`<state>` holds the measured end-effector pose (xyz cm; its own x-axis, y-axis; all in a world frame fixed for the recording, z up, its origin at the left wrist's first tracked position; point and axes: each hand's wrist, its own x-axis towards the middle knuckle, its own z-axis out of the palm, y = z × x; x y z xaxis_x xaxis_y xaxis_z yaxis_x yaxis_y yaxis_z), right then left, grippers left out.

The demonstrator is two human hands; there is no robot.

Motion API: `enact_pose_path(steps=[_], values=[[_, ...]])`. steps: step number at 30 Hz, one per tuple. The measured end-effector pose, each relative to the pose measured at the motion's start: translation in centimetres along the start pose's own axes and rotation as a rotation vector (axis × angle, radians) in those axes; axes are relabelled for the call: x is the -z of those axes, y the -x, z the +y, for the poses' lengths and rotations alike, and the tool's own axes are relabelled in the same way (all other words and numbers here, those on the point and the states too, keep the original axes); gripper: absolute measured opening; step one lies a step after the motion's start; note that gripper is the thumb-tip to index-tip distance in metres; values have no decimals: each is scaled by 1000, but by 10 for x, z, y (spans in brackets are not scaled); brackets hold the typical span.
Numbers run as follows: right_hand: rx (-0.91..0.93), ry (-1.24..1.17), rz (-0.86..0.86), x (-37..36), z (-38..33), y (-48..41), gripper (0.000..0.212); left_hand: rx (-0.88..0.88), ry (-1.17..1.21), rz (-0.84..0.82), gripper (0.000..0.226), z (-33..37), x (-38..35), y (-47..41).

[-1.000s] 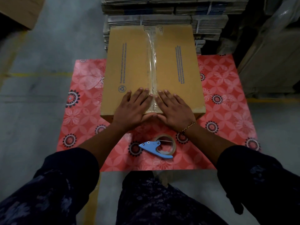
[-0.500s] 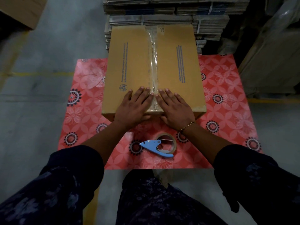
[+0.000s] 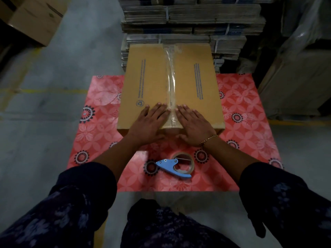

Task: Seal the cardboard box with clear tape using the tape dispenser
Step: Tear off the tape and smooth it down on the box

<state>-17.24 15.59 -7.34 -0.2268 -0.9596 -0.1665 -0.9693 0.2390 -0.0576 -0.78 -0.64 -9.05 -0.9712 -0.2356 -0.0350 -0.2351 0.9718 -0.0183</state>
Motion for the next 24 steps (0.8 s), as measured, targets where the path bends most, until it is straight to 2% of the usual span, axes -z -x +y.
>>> enact_pose_path(steps=[4,7,10,11,13,15,17,19,21,24], values=[[-155,-79,51,2,19,18,88,55,88,35,90,-9,7,15],[-374,-169,138,-1,45,35,86,318,157,85,91,-16,5,32],[-518,-493,173,1,58,38,95,617,255,123,90,-28,2,43],[-556,-606,184,1,59,34,99,708,340,141,94,-35,2,45],[-691,-816,238,2,63,29,104,897,678,165,101,-45,0,47],[-806,-1004,272,3,67,27,93,1024,1046,155,104,-51,0,46],[-853,-1195,236,9,65,25,60,1047,1196,175,94,-54,1,46],[-859,-1298,175,21,58,26,33,1010,1212,195,80,-57,1,48],[-872,-1372,199,25,49,24,28,975,1214,197,70,-60,2,51],[-886,-1367,271,27,31,17,42,970,1223,222,59,-76,2,65]])
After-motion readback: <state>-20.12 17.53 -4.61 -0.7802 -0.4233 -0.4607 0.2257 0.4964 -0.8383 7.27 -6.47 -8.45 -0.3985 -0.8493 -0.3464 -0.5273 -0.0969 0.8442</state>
